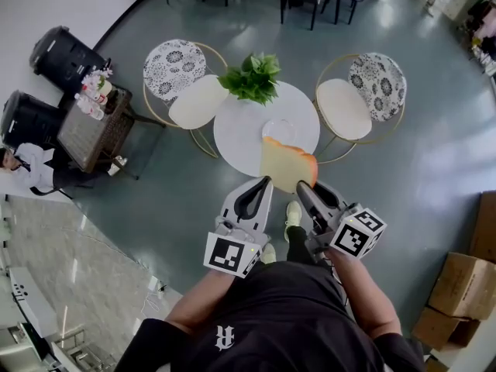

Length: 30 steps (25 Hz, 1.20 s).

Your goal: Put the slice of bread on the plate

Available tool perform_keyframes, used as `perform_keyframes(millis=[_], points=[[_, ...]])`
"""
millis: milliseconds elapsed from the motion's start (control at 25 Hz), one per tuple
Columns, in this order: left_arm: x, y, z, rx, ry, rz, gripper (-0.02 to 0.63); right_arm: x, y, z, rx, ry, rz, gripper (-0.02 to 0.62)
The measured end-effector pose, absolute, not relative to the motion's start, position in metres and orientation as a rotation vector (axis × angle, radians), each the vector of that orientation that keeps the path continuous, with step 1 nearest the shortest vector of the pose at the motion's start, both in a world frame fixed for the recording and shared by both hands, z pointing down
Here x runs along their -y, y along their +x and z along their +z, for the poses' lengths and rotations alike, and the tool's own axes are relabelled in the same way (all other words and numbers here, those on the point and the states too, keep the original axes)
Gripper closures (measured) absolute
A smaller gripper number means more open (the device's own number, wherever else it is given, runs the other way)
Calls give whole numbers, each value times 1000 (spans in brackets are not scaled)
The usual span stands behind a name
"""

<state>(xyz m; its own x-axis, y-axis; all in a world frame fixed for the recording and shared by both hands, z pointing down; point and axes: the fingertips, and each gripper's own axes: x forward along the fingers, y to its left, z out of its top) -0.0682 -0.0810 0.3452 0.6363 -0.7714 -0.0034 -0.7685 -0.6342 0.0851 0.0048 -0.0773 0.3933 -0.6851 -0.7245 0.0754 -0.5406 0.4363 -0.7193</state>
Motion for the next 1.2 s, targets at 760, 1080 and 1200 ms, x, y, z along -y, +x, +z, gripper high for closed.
perform_keyframes(millis=[760, 1080, 1200], points=[[231, -38, 428, 1410, 2644, 64, 598, 243, 36, 543, -2553, -773, -1548, 505], [263, -39, 486, 1328, 2654, 121, 598, 280, 31, 620, -2467, -828, -1661, 505], [270, -38, 505, 1303, 2653, 117, 598, 286, 28, 644, -2452, -827, -1692, 505]])
